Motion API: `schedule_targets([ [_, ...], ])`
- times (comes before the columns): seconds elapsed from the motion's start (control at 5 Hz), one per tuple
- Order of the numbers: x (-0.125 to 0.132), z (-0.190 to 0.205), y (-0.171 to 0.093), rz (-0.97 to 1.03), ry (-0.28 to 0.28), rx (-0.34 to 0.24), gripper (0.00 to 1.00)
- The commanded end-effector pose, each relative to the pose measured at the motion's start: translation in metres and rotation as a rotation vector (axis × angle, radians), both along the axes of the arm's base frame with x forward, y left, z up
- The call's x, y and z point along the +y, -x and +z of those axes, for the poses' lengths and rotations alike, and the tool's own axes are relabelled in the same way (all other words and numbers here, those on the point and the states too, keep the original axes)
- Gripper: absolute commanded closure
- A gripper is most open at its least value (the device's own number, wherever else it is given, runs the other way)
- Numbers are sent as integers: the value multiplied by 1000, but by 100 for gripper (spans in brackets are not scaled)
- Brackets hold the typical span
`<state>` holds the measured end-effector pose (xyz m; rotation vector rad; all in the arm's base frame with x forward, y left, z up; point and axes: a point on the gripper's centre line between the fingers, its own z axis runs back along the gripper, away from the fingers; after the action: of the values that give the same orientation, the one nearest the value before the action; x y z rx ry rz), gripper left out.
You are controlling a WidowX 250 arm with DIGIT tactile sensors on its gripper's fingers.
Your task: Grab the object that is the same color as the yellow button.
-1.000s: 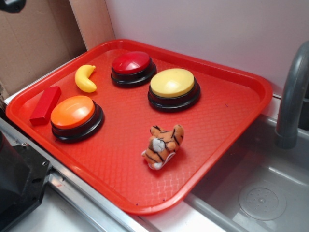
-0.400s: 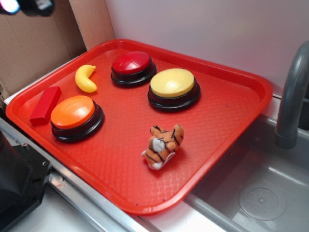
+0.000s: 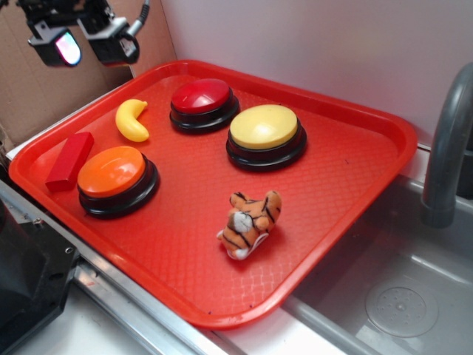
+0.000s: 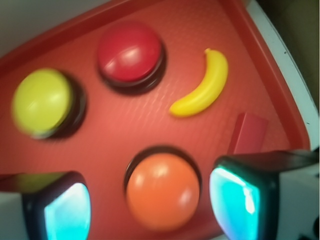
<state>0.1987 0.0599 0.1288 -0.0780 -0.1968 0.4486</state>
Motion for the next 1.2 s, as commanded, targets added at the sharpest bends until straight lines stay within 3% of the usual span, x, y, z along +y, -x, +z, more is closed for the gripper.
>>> schedule_targets([
  [0.0, 42, -40, -21, 202, -79, -60, 0],
  [0.2, 56, -56, -27, 269, -137, -75, 0],
  [0.8, 82, -91, -36, 322, -106, -41, 0],
  [1.0, 82, -97, -42, 346, -73, -38, 0],
])
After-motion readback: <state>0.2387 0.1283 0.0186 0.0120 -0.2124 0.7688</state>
